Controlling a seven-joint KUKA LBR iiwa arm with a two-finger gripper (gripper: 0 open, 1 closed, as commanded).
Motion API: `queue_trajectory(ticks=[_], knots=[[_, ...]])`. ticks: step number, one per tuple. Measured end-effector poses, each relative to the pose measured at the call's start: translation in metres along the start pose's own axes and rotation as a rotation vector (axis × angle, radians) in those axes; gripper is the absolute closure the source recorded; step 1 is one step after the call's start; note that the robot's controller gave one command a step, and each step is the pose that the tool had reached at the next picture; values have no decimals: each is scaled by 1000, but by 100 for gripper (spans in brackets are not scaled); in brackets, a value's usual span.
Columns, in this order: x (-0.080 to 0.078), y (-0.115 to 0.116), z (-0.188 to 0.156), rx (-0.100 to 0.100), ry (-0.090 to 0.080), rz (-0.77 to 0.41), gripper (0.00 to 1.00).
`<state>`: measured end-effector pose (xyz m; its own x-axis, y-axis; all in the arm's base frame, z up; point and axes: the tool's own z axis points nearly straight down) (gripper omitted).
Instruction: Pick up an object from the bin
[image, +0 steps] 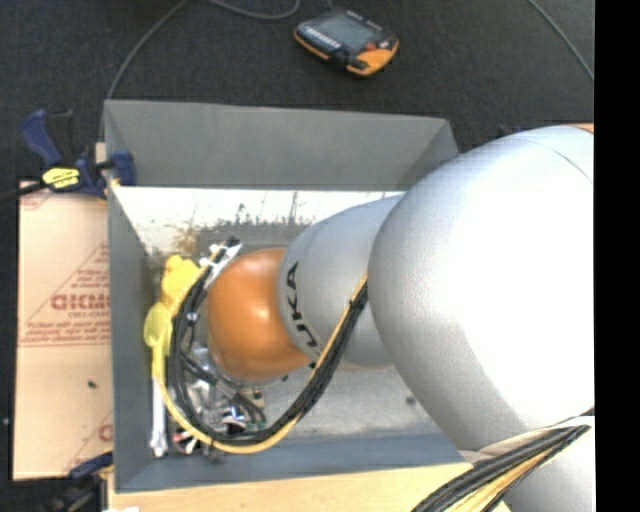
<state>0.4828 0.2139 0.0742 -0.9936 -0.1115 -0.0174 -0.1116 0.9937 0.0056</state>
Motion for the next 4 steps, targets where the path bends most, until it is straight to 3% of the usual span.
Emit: queue_trajectory(ticks=[1, 2, 4], knots=[[5, -10, 0, 1, -9, -486, 0], [-1, -3, -2, 3, 0, -1, 100], [0, -4, -6, 4, 2, 0, 100]])
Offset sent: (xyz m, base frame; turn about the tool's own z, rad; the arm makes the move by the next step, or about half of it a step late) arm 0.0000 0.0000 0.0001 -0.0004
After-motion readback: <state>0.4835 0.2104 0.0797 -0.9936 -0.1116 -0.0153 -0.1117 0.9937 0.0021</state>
